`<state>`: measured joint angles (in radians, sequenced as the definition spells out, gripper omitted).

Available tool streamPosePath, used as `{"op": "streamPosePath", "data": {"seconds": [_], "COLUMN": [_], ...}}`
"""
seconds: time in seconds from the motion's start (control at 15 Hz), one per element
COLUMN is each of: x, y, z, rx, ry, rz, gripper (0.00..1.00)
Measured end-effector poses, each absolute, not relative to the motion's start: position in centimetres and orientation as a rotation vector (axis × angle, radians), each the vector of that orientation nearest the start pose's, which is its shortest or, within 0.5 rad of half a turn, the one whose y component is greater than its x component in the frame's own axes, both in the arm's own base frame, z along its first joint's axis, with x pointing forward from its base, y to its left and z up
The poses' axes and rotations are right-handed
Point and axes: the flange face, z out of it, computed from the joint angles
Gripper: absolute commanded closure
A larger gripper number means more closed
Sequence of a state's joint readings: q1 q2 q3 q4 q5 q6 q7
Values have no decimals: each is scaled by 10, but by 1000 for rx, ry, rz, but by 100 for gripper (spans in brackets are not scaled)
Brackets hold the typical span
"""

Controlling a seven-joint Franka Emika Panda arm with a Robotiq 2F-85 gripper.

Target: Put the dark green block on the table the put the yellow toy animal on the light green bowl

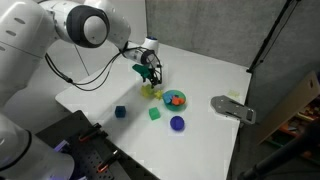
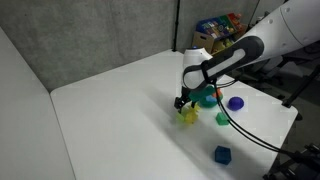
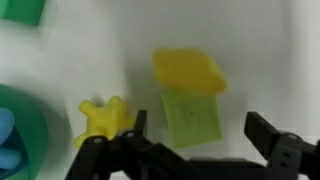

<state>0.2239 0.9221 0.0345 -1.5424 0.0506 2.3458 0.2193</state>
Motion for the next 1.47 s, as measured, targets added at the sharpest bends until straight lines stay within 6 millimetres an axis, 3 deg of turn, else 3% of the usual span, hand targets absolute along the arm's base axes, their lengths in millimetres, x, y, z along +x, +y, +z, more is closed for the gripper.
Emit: {"op": "streamPosePath", "data": {"seconds": [0.4,0.8,1.07,1.47], "x": [667,671,651,595], "y": [171,172,167,144], "z": [110,166,206,268], "rx": [-3102,-3096,-3121,-3192], "ry": [20,5,-23,-85], "rz": [159,113,181,236], "gripper": [0,0,0,0]}}
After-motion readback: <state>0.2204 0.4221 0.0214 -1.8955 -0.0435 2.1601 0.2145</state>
